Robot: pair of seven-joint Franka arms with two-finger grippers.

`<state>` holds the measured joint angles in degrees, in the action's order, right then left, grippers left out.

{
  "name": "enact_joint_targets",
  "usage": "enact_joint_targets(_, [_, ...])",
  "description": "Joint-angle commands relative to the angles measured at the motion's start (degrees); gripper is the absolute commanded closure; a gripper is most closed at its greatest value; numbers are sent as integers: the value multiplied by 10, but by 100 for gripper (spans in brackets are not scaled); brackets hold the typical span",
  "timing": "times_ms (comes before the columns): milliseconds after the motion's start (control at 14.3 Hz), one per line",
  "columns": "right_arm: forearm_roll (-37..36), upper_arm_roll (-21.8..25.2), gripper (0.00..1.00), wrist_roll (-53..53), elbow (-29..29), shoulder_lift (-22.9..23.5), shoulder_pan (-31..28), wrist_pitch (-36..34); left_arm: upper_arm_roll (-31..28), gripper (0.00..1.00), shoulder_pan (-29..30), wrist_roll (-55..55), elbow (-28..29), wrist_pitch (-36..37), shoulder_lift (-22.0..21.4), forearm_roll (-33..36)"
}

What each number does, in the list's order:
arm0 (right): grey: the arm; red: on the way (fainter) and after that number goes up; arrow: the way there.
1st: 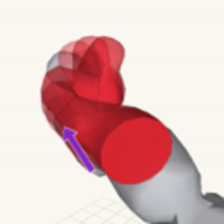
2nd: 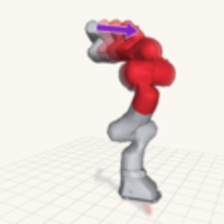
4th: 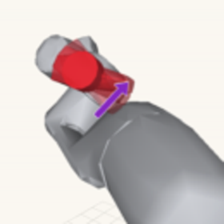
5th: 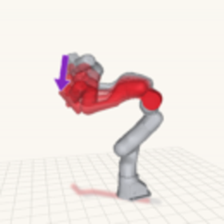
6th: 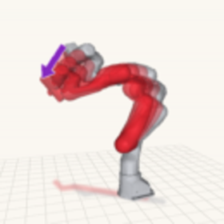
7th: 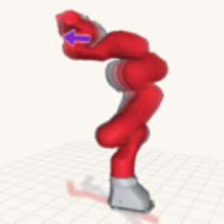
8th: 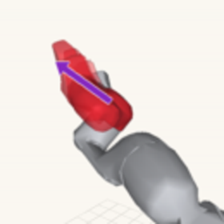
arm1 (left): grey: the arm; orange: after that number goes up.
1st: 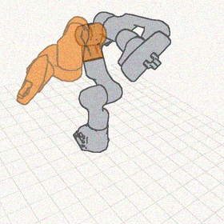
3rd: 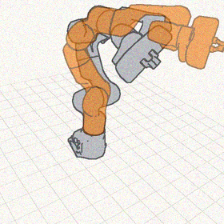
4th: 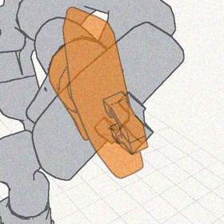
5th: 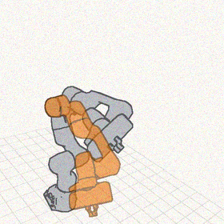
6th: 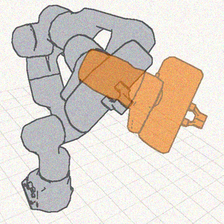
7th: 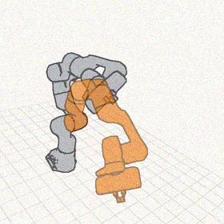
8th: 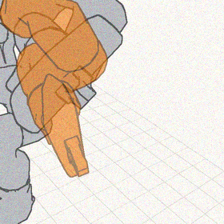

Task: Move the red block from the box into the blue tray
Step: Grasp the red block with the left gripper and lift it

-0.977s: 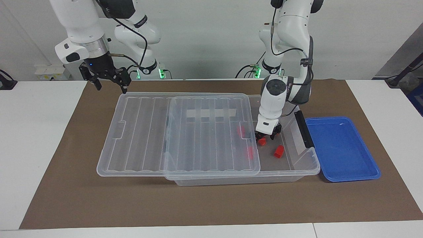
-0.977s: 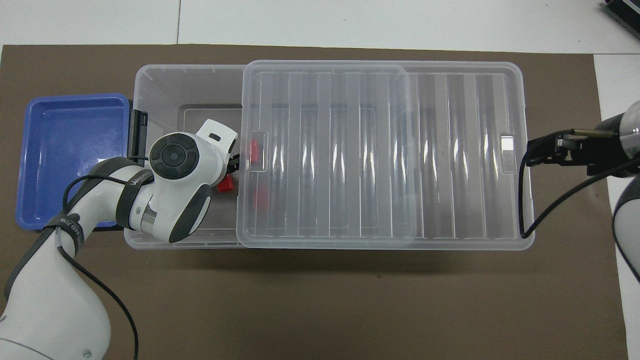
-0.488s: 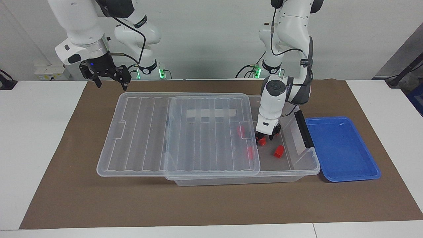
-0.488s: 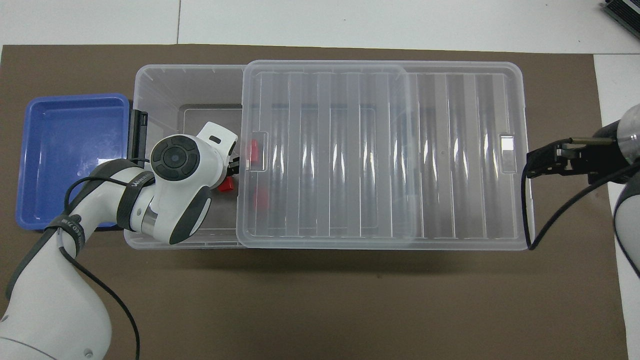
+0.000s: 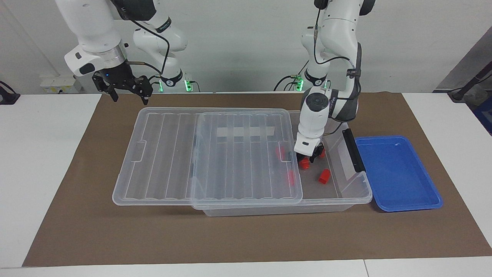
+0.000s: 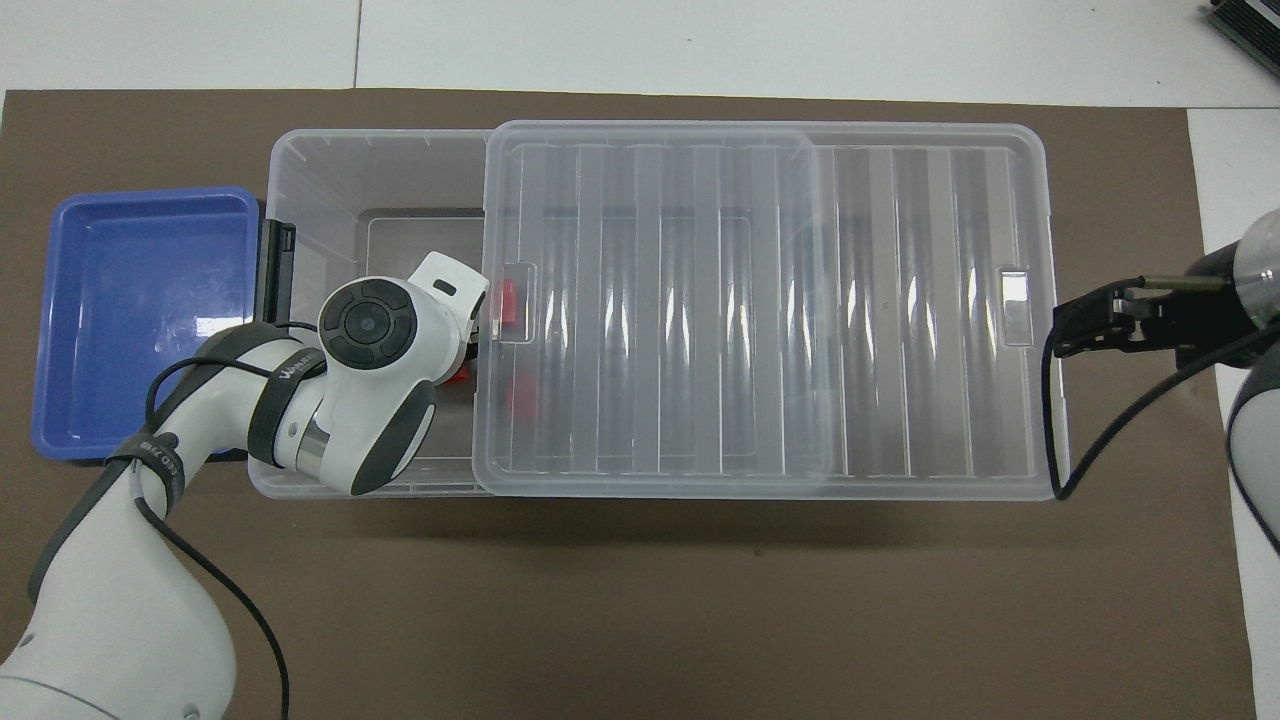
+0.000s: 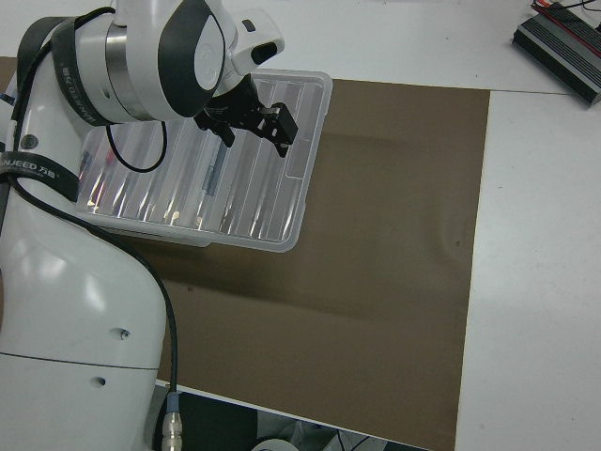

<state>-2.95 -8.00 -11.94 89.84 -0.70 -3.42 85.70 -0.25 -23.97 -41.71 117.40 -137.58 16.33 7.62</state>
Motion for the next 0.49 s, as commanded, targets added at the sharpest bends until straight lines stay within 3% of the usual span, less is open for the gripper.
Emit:
enact_joint_targets(0, [9,-3,0,-7,1,3,-9,3,-10,23,-16,-5,14,6,-12,14])
enact_joint_targets(279, [22,-2,0,-11,2,2,-11,5,-11,39,-13,43,16,20,-14,14])
enact_joint_targets(419, [22,-2,0,-11,3,2,-11,7,-11,55,-7,70,16,25,-14,14])
